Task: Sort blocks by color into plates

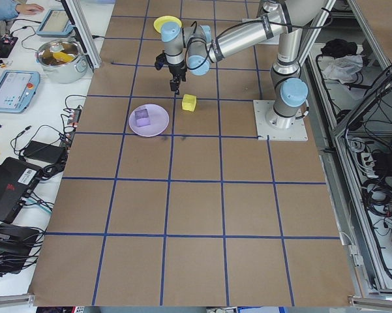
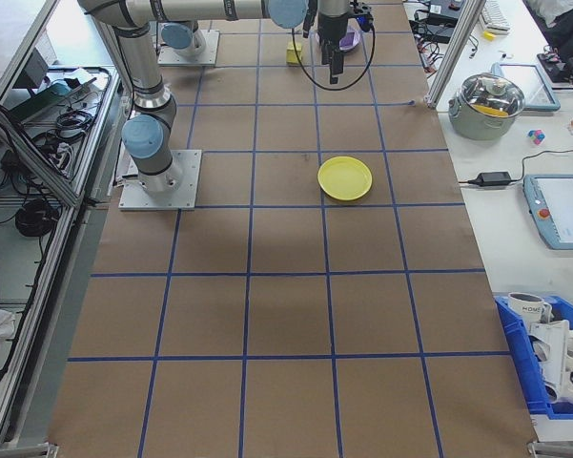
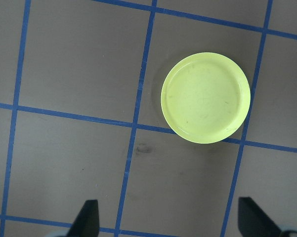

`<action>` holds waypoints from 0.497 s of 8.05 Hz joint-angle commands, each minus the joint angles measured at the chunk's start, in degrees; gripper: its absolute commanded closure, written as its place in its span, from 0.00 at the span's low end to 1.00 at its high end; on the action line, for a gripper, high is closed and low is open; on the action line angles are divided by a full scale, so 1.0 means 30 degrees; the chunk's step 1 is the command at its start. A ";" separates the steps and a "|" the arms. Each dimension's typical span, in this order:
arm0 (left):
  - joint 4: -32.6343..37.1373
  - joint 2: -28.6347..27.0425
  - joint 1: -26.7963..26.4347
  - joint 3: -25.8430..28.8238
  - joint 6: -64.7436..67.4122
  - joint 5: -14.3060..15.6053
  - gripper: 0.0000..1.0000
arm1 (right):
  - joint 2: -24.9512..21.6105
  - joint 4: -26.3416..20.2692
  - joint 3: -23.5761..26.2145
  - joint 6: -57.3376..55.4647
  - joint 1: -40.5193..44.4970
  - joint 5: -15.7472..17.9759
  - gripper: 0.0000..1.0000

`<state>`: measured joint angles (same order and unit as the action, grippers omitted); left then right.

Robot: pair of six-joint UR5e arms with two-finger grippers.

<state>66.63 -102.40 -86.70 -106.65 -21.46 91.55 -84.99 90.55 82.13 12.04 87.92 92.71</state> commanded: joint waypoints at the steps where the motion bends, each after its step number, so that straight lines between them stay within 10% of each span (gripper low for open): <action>1: -0.1173 -0.0055 0.0682 -0.1270 0.0061 0.0012 0.00 | 0.0000 -0.0037 0.0015 -0.0028 0.0020 0.0004 0.00; 4: -0.1380 -0.0114 0.1126 -0.2621 0.0707 -0.0046 0.00 | -0.0029 -0.0037 0.0015 0.0001 0.0020 -0.0054 0.00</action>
<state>62.97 -102.61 -83.80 -112.56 -20.01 91.47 -85.03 90.40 82.18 12.00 87.97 92.72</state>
